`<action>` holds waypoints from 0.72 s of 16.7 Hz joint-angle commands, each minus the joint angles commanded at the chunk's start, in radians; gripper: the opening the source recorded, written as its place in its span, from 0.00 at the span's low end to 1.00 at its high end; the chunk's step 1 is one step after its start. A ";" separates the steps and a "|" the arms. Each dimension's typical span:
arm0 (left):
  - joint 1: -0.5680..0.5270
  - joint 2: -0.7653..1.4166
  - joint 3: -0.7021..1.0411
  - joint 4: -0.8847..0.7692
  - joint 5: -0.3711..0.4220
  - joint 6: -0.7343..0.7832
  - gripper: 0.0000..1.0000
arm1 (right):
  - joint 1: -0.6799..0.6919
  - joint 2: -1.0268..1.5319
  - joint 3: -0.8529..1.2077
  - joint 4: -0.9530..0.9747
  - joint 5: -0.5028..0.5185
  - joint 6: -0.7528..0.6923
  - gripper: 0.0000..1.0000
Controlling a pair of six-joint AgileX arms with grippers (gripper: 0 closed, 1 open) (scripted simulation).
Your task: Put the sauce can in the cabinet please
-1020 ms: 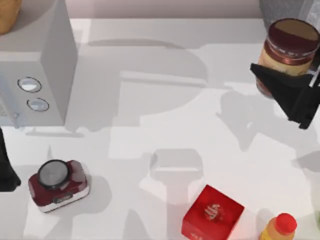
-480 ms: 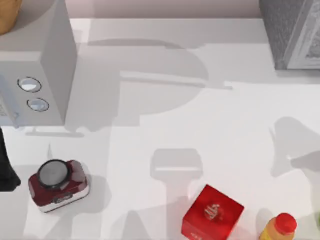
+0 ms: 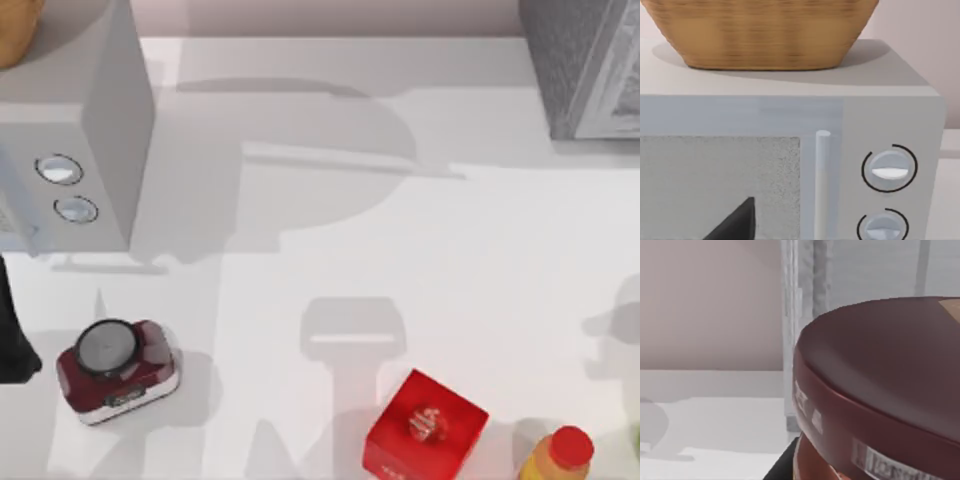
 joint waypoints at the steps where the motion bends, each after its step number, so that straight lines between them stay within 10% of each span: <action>1: 0.000 0.000 0.000 0.000 0.000 0.000 1.00 | -0.002 -0.011 -0.006 -0.009 0.009 -0.001 0.00; 12: 0.000 0.000 0.000 0.000 0.000 0.000 1.00 | 0.011 0.105 0.143 -0.054 0.040 0.008 0.00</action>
